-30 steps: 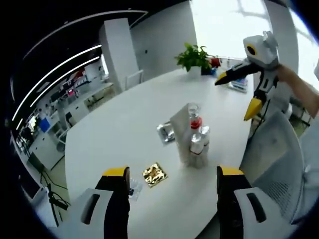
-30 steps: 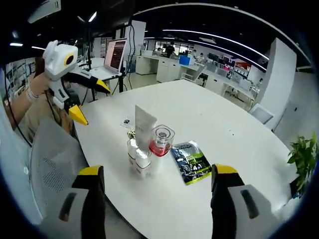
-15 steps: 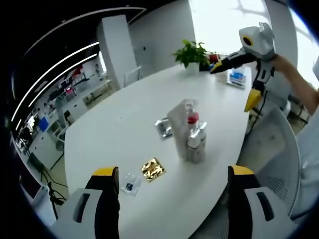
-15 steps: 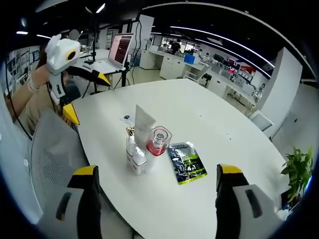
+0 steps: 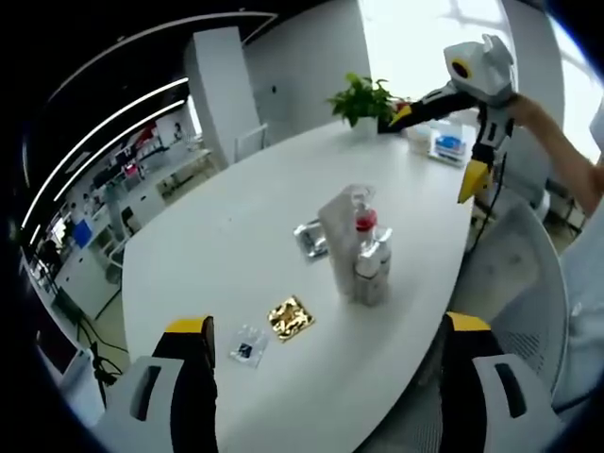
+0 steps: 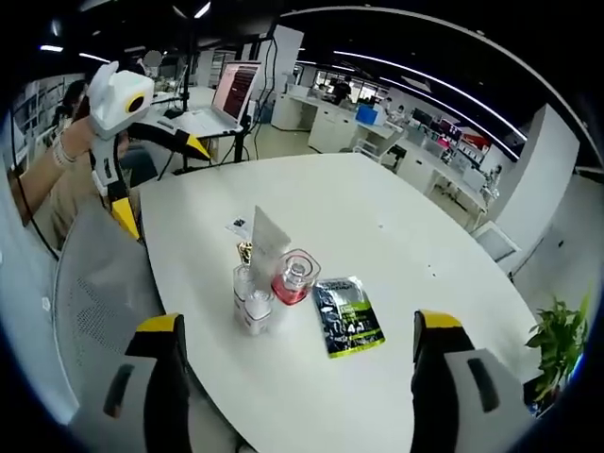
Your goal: Arrange the skincare products in the storage area until every visible bottle or jar stands upright without overlapping.
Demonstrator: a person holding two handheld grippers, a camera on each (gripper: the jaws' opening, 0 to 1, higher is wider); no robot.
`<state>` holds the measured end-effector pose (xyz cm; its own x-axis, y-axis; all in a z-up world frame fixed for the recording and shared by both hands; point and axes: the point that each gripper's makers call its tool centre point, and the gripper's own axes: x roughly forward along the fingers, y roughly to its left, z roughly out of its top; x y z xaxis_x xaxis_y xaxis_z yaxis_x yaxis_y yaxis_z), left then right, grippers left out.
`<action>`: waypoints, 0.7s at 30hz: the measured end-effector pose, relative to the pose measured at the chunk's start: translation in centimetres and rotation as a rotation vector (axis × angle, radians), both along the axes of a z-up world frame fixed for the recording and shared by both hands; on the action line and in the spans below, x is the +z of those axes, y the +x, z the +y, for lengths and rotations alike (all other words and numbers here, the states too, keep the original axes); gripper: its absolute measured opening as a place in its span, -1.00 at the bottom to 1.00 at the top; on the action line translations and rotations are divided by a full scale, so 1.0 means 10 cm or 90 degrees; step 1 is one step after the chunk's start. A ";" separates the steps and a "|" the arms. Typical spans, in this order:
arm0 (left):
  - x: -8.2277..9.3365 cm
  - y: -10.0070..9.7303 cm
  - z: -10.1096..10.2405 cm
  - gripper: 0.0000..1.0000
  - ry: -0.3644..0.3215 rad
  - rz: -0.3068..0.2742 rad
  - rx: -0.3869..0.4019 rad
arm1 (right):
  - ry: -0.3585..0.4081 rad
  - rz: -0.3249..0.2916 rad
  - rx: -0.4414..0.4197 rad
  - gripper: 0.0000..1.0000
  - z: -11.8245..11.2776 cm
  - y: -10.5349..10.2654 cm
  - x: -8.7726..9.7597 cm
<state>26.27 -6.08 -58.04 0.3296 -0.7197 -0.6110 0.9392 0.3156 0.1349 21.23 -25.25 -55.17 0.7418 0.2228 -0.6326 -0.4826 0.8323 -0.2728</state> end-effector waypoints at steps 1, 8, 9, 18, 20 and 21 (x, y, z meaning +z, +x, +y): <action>0.00 0.01 0.00 0.94 -0.001 0.001 0.000 | -0.002 0.001 0.000 0.99 -0.01 0.01 -0.01; 0.02 0.05 -0.04 0.94 -0.004 0.001 -0.003 | 0.000 0.011 0.000 0.99 -0.06 0.07 -0.06; 0.02 0.05 -0.05 0.94 -0.004 0.001 -0.004 | -0.002 0.013 0.001 0.99 -0.07 0.08 -0.07; -0.02 0.14 -0.09 0.94 0.003 0.010 -0.007 | -0.002 0.033 -0.001 0.99 -0.17 0.21 -0.19; -0.03 0.16 -0.09 0.94 0.005 0.010 -0.008 | 0.005 0.033 -0.003 0.99 -0.19 0.25 -0.21; -0.03 0.18 -0.09 0.94 0.005 0.011 -0.008 | 0.008 0.039 -0.004 0.99 -0.20 0.26 -0.24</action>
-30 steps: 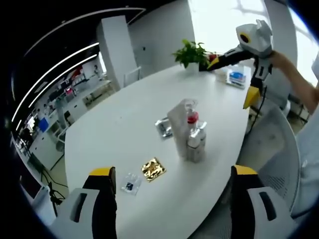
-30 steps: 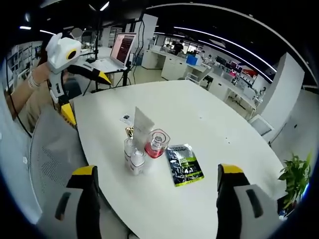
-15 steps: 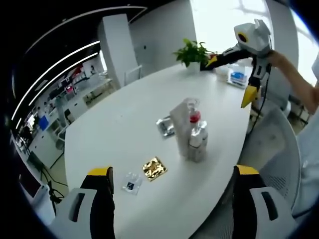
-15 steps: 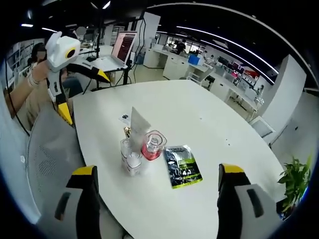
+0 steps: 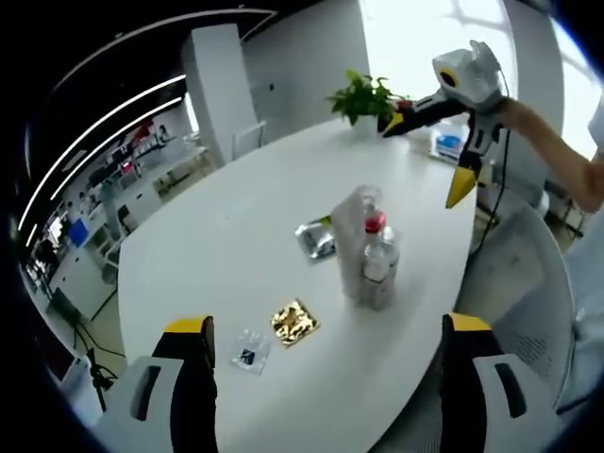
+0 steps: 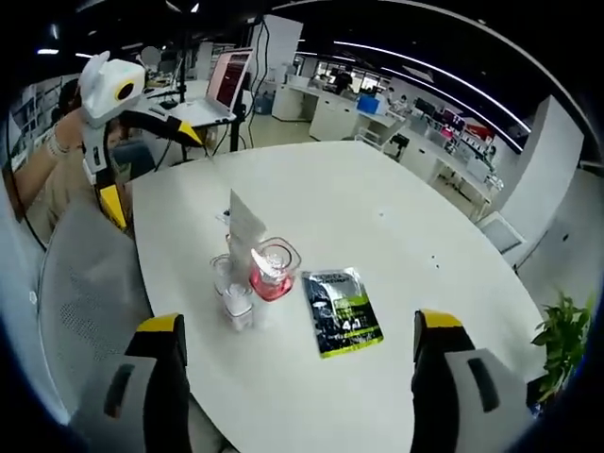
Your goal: Arrange the skincare products in the storage area until every visible bottle or jar stands upright without overlapping.
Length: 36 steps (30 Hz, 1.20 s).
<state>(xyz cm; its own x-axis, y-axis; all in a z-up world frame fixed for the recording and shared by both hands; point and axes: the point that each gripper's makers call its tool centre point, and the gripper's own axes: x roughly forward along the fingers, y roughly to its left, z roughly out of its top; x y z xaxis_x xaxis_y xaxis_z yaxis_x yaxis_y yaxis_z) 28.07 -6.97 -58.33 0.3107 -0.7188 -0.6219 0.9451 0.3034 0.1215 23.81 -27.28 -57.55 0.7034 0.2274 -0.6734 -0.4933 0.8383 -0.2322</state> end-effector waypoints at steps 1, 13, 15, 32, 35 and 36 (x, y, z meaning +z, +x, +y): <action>0.00 0.01 0.00 0.94 0.001 0.000 -0.001 | 0.002 0.000 -0.003 0.99 -0.01 0.02 -0.01; -0.04 0.11 0.00 0.94 0.009 0.004 0.002 | -0.001 0.036 -0.023 0.91 -0.22 0.19 -0.28; -0.05 0.12 -0.01 0.94 0.009 0.005 0.002 | -0.003 0.045 -0.021 0.87 -0.24 0.21 -0.33; -0.21 0.22 -0.05 0.94 0.018 0.025 0.004 | 0.018 0.075 -0.041 0.58 -0.51 0.50 -0.86; -0.25 0.22 -0.07 0.94 0.021 0.031 0.003 | 0.023 0.081 -0.050 0.51 -0.55 0.53 -0.94; -0.27 0.22 -0.07 0.94 0.023 0.034 0.002 | 0.023 0.088 -0.058 0.49 -0.58 0.54 -0.98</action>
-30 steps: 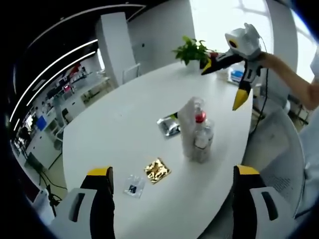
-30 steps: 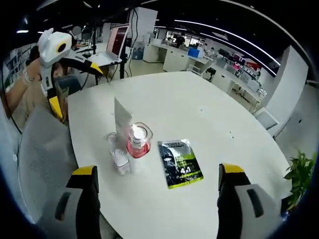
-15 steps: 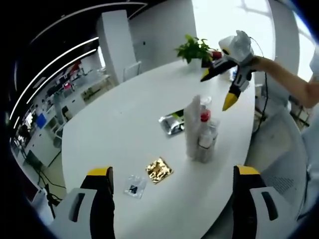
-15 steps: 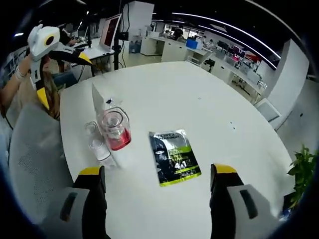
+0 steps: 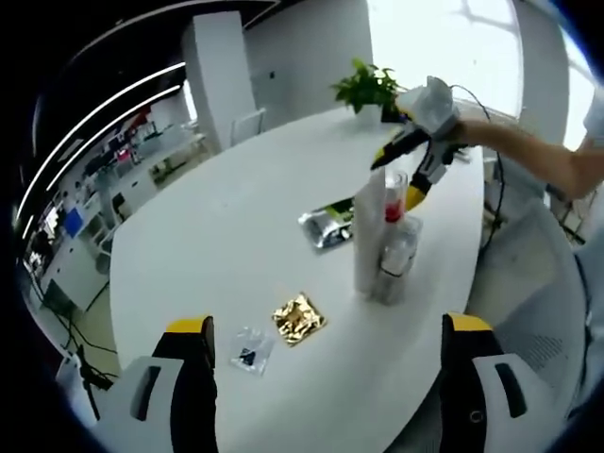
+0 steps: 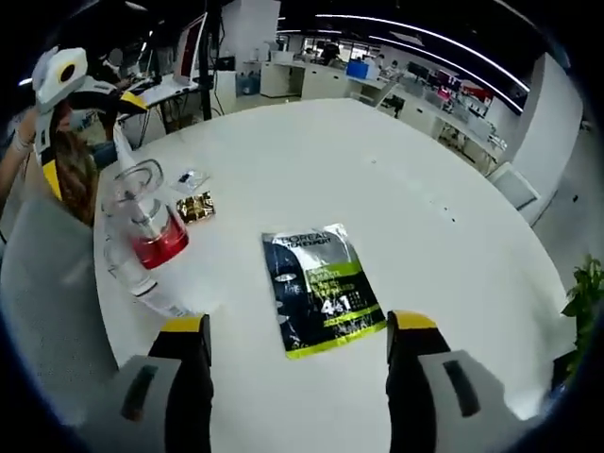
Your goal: Arrange the skincare products in the storage area until every visible bottle or jar stands upright without overlapping.
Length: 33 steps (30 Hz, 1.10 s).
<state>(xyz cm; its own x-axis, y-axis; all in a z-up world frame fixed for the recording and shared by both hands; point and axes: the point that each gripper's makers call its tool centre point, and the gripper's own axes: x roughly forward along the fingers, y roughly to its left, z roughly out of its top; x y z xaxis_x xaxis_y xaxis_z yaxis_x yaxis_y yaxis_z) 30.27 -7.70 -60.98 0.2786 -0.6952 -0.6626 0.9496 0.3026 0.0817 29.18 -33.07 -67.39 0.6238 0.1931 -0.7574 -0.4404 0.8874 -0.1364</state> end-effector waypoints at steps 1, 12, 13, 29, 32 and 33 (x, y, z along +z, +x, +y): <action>-0.01 0.00 0.00 0.94 0.001 0.002 0.000 | 0.000 0.013 -0.014 0.47 -0.04 0.00 -0.06; -0.16 0.09 -0.02 0.88 0.026 0.011 -0.002 | 0.060 0.025 -0.086 0.28 -0.22 0.11 -0.34; -0.18 0.11 -0.02 0.87 0.029 0.013 -0.001 | 0.063 0.023 -0.091 0.26 -0.23 0.14 -0.37; -0.31 0.57 -0.15 0.26 0.042 0.013 0.022 | 0.110 0.017 -0.147 -0.20 -0.32 0.18 -0.48; -0.34 0.63 -0.27 -0.02 0.031 0.021 0.013 | 0.123 0.008 -0.145 -0.32 -0.30 0.19 -0.46; -0.36 0.63 -0.31 -0.07 0.029 0.032 0.007 | 0.124 0.006 -0.144 -0.32 -0.30 0.19 -0.46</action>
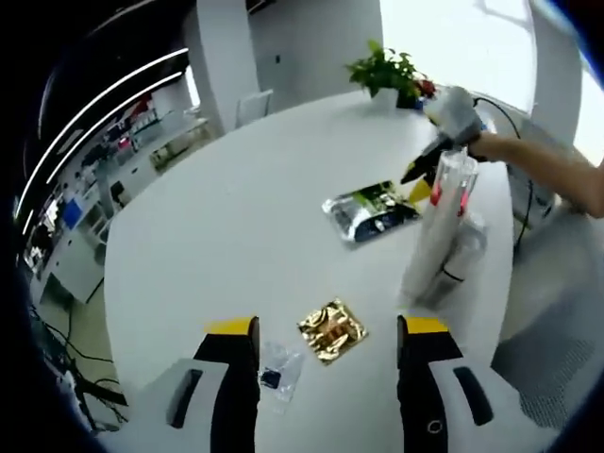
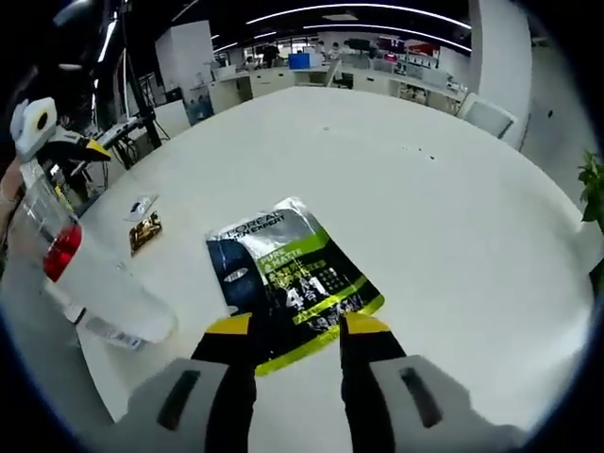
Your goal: Arrange the skincare products in the storage area until every visible bottle or jar stands upright without overlapping.
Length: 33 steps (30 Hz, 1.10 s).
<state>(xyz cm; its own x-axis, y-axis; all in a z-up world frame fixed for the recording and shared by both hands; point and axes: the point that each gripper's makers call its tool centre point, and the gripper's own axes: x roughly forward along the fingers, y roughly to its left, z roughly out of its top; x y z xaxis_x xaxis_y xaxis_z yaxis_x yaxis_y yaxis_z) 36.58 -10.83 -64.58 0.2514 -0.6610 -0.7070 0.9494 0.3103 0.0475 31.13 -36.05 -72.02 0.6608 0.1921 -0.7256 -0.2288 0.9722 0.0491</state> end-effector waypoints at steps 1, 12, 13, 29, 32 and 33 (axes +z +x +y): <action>-0.02 0.00 -0.08 -0.10 -0.010 0.010 -0.012 | -0.001 0.000 0.002 -0.34 0.00 0.00 0.00; -0.31 0.14 -0.64 -0.75 -0.023 0.073 -0.068 | 0.012 0.014 -0.003 -0.44 -0.06 -0.10 -0.06; -0.34 0.15 -0.67 -0.74 -0.021 0.074 -0.072 | 0.016 0.017 -0.007 -0.44 -0.07 -0.11 -0.07; -0.77 0.18 -1.13 -0.71 -0.017 0.202 -0.067 | 0.042 0.036 -0.044 -0.47 -0.17 -0.15 -0.18; -0.82 0.17 -1.17 -0.70 -0.016 0.214 -0.065 | 0.056 0.034 -0.064 -0.49 -0.19 -0.14 -0.17; -0.84 0.16 -1.18 -0.70 -0.012 0.220 -0.065 | 0.061 0.037 -0.065 -0.49 -0.18 -0.14 -0.18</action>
